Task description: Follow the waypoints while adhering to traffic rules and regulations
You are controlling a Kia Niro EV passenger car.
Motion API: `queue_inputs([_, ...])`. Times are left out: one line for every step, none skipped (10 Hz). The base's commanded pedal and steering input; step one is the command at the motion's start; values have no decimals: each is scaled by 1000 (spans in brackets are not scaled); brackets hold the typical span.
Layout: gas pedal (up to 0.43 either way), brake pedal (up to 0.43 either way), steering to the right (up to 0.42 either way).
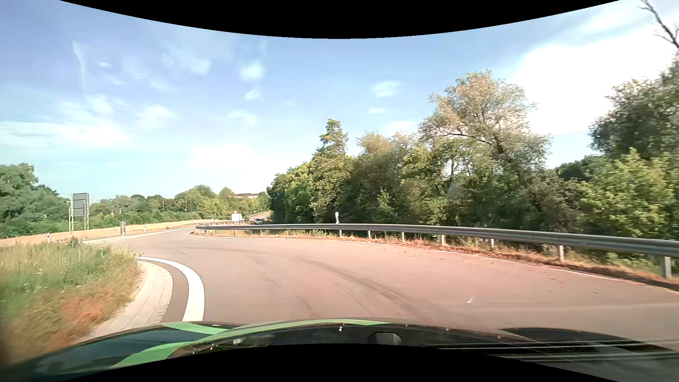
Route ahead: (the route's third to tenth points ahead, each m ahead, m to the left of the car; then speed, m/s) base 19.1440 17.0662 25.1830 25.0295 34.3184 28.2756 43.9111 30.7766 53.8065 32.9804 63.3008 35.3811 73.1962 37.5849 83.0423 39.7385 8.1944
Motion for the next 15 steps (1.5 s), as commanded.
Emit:
queue_inputs([138,0,-224])
queue_inputs([138,0,-225])
queue_inputs([138,0,-225])
queue_inputs([138,0,-225])
queue_inputs([138,0,-224])
queue_inputs([138,0,-224])
queue_inputs([169,0,-223])
queue_inputs([189,0,-222])
queue_inputs([189,0,-220])
queue_inputs([189,0,-214])
queue_inputs([197,0,-203])
queue_inputs([209,0,-195])
queue_inputs([220,0,-184])
queue_inputs([228,0,-174])
queue_inputs([240,0,-161])
